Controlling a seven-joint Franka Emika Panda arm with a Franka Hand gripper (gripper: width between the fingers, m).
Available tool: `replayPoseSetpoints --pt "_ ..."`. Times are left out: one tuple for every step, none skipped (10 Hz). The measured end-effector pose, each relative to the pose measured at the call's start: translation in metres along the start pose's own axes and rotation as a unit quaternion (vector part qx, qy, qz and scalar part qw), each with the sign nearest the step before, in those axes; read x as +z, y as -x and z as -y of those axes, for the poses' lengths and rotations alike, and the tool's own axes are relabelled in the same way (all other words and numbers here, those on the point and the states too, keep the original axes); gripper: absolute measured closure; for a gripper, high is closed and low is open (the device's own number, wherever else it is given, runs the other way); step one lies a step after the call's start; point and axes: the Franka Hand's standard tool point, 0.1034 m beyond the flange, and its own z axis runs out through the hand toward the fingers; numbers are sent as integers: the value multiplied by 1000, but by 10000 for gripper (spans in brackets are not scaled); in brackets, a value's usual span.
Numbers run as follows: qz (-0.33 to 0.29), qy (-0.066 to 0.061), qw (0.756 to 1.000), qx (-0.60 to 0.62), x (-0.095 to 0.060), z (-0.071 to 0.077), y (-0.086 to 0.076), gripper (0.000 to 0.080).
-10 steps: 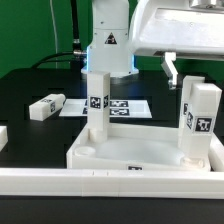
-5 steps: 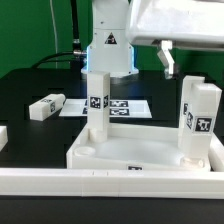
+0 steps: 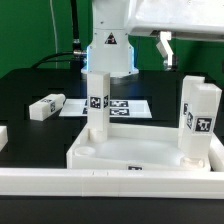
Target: Assemble desk
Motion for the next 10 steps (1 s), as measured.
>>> replayPoseSetpoints --pt "41 -1 999 0 4 1 8 151" --pt "83 -3 997 0 4 4 8 151" --pt "118 -2 993 -1 5 4 6 151" --pt "141 0 990 -1 7 3 9 151" --pt "193 1 981 -1 6 2 15 151" --pt "241 4 971 -2 6 1 15 151" --pt "246 8 969 -3 11 0 6 151" --pt "249 10 969 -3 13 -1 5 151" --pt "248 11 969 -2 15 -2 4 151" --pt "249 12 969 -1 17 -3 4 151"
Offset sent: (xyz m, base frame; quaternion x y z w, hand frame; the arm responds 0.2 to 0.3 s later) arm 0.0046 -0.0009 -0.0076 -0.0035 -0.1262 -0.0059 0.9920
